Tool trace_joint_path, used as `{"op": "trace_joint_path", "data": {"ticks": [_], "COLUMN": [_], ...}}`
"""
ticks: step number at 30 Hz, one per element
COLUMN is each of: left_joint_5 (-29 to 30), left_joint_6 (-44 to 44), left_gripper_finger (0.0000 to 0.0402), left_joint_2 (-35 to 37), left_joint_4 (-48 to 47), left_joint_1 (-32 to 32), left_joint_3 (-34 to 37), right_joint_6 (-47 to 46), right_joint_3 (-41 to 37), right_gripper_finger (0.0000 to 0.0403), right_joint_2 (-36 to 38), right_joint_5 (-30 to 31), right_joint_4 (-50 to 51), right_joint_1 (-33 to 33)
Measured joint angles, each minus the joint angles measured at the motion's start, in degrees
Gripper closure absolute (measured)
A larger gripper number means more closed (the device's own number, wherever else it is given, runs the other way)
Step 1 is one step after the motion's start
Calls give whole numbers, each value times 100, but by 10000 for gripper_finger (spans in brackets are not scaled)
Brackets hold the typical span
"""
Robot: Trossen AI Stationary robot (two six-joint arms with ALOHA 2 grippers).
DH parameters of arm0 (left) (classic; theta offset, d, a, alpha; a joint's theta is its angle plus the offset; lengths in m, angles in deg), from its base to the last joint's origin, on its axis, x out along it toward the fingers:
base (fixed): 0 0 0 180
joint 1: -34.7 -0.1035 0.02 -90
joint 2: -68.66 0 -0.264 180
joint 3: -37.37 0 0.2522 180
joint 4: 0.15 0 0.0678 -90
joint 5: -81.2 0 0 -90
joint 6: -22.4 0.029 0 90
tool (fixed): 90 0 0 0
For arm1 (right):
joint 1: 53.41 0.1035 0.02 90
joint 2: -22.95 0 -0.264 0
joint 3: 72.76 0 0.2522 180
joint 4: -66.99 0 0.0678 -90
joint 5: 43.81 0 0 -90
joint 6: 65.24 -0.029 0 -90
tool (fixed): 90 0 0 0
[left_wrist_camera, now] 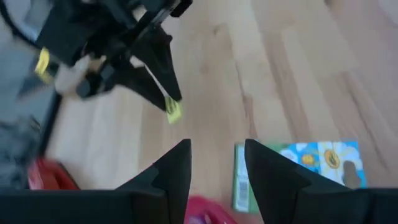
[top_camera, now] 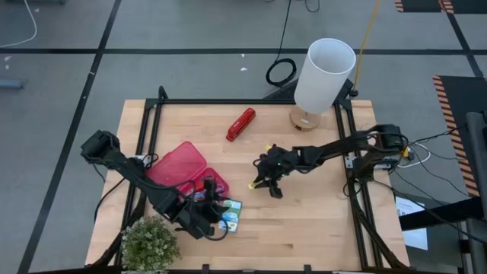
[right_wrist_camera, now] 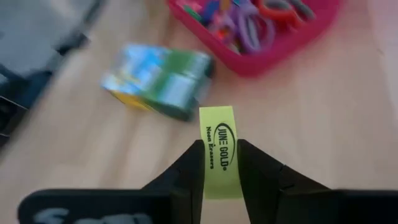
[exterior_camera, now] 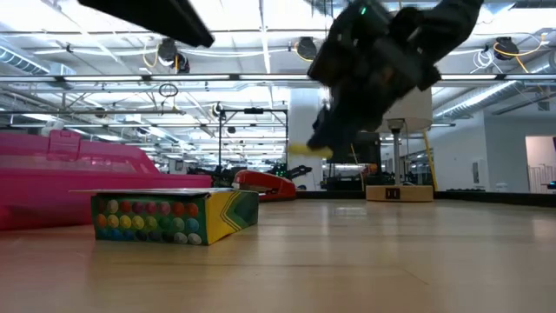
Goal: Pack school essentials
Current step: Put the yellow eraser into the red supply box
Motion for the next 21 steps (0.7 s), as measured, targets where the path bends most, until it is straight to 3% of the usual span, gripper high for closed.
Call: {"op": "trace_joint_path", "data": {"ticks": [10, 15, 21], "left_joint_5": [44, 203, 292], "left_joint_6": [2620, 3522, 4555], "left_gripper_finger": [224, 199, 195], "left_joint_2": [-344, -633, -751], "left_joint_4": [1272, 1857, 2156], "left_joint_1": [-215, -265, -215], "left_joint_3": [-13, 3, 0], "right_joint_6": [-619, -866, -1160], "right_joint_3": [7, 7, 7], "right_gripper_finger": [326, 326, 326], "right_joint_2": [231, 231, 233], "right_joint_5": [-35, -33, -31], "right_joint_4": [-881, -1115, -1179], "right_joint_1": [735, 888, 953]}}
